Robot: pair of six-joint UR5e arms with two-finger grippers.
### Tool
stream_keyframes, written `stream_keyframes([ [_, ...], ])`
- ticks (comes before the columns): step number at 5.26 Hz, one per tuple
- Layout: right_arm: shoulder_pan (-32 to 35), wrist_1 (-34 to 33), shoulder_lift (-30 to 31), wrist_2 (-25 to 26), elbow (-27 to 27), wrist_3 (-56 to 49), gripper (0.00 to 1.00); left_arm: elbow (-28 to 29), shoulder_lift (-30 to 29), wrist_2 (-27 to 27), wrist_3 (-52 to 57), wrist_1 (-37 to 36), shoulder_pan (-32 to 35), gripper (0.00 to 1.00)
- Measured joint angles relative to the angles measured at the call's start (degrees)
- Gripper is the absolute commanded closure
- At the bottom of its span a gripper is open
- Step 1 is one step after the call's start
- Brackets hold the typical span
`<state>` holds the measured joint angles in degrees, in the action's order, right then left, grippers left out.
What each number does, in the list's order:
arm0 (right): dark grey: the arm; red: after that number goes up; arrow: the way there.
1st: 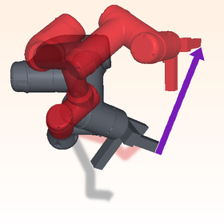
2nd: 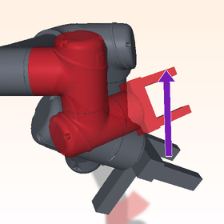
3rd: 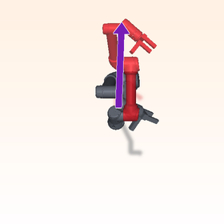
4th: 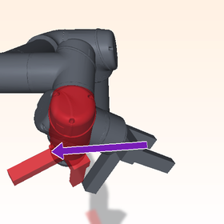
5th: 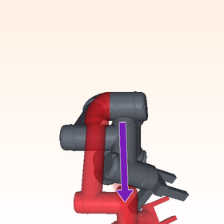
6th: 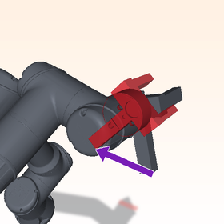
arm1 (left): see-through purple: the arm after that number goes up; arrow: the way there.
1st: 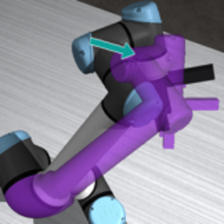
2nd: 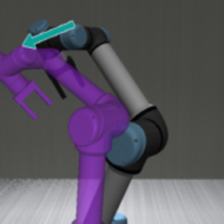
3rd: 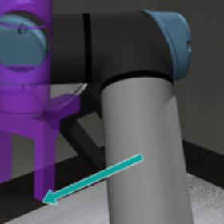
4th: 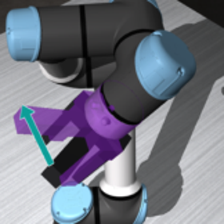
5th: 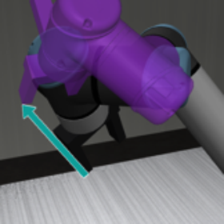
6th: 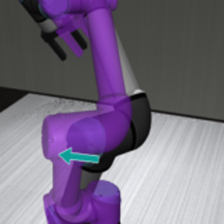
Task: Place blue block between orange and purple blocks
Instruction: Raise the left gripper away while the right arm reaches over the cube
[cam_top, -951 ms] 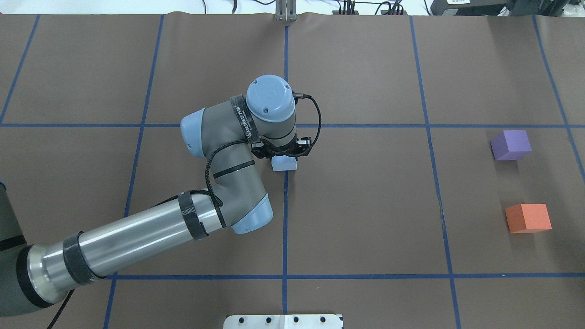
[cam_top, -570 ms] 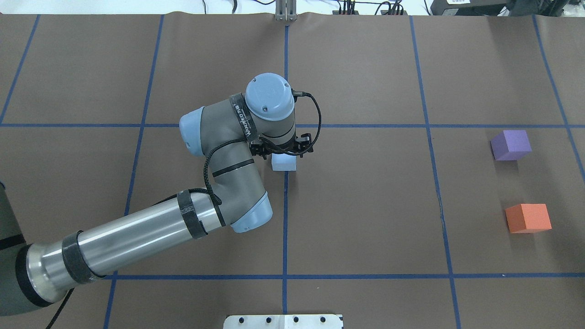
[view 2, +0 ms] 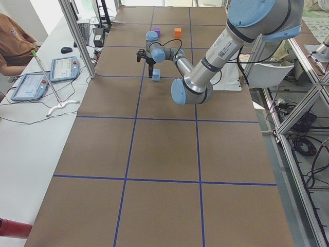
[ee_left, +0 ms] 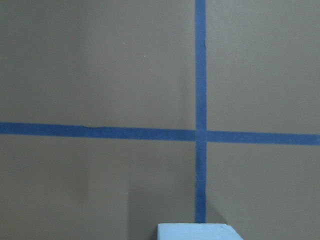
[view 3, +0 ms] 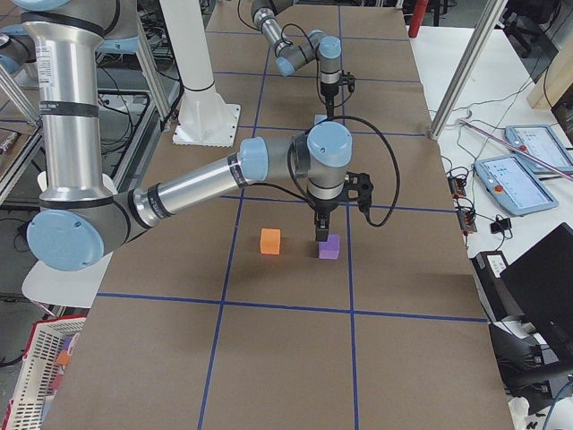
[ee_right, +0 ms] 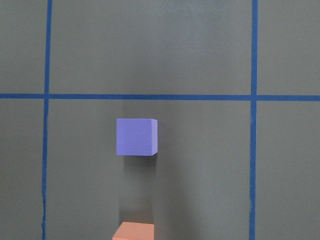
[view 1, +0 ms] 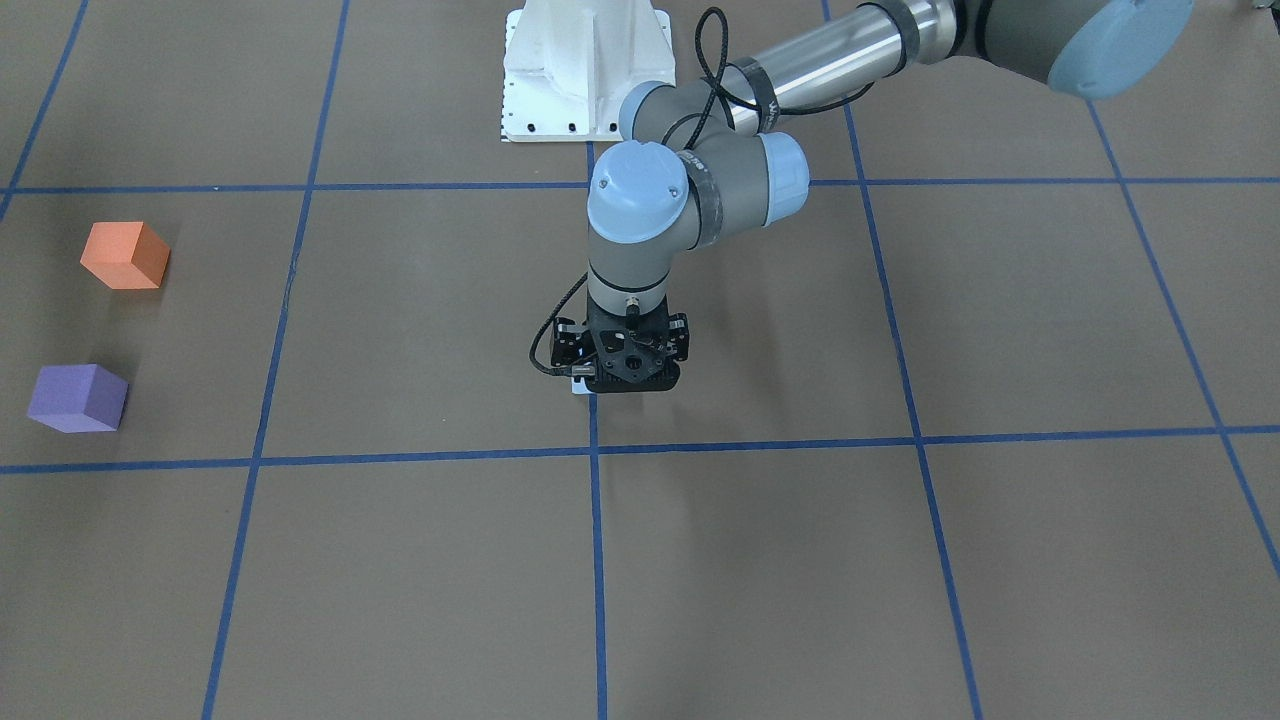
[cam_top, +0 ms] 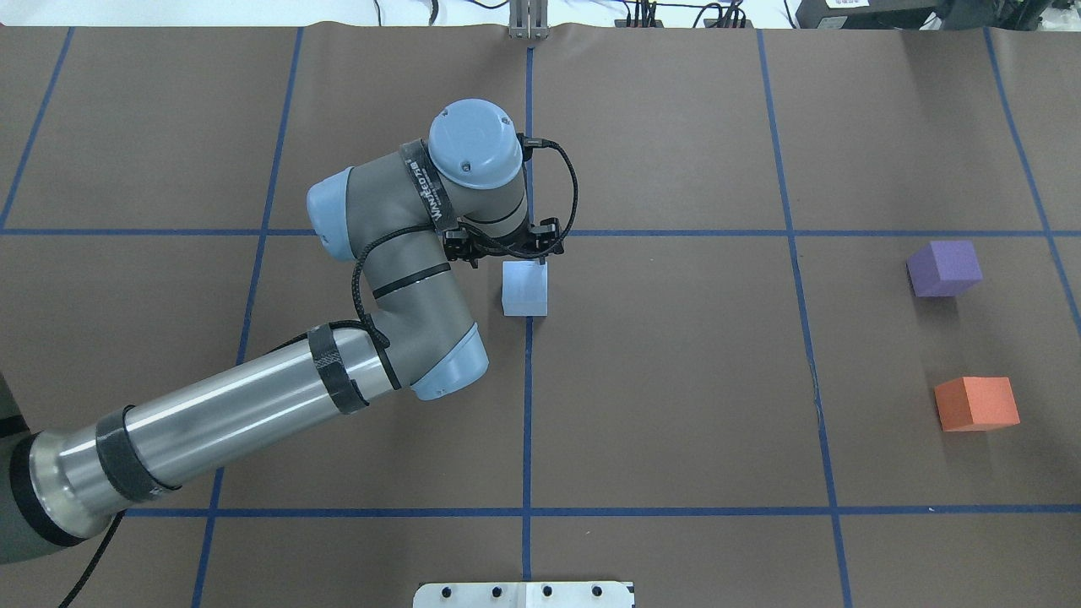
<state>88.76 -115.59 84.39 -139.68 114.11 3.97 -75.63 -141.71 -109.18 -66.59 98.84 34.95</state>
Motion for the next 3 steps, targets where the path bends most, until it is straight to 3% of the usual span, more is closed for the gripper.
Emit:
stream_keyframes([
  [1,-0.4,-7.2,-6.5,1.6,0.5,0.0,0.0,-5.0,3.4,-1.3,3.6,-2.6,1.9,0.0],
  [3,-5.6,-11.3,-15.3,2.5,0.6,6.9,0.0,-18.0,13.1,-7.3,12.6,-9.1,8.4,0.0],
])
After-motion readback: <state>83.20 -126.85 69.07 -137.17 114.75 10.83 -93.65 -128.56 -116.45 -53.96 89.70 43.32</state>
